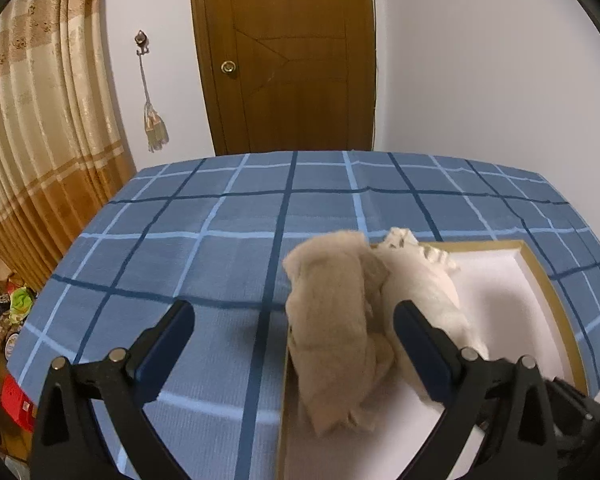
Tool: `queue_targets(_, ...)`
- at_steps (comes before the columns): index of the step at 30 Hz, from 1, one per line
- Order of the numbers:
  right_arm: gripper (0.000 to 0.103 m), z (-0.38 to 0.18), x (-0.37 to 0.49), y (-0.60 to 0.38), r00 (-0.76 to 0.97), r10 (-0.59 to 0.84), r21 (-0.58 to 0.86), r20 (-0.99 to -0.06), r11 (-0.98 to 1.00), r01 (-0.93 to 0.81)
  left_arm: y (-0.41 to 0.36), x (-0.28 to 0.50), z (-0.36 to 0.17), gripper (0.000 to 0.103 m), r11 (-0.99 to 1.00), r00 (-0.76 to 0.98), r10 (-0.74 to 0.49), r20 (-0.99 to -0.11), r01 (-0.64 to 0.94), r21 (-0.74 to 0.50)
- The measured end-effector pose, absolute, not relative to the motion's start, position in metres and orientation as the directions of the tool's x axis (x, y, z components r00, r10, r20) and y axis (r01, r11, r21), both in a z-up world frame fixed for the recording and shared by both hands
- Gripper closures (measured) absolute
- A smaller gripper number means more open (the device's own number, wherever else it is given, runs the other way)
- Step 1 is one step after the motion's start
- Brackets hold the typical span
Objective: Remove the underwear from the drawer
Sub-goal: 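Lower both underwear into the tray and open both tools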
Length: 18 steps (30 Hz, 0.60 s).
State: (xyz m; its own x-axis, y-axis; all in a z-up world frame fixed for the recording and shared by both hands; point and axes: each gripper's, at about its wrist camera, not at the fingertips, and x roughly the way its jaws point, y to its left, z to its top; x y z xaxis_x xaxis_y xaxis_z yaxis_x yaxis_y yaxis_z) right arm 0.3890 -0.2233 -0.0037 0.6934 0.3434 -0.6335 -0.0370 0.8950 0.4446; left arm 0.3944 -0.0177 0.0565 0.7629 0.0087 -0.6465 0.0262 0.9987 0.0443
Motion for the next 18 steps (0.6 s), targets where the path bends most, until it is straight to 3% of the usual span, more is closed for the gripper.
queue_targets(5,0.037,0.007,0.359,-0.227,0.732,0.302,0.418,-0.611,0.908,-0.026,-0.013,0.366,0.056,0.002,1.000,0.768,-0.015,-0.640,0.019,0.000)
queue_targets(18,0.037,0.012,0.306,-0.231,0.779,0.225,0.351,-0.586,0.936,-0.006,-0.015,0.307,0.054,0.002,0.999,0.810,0.015,-0.587,0.011,0.041)
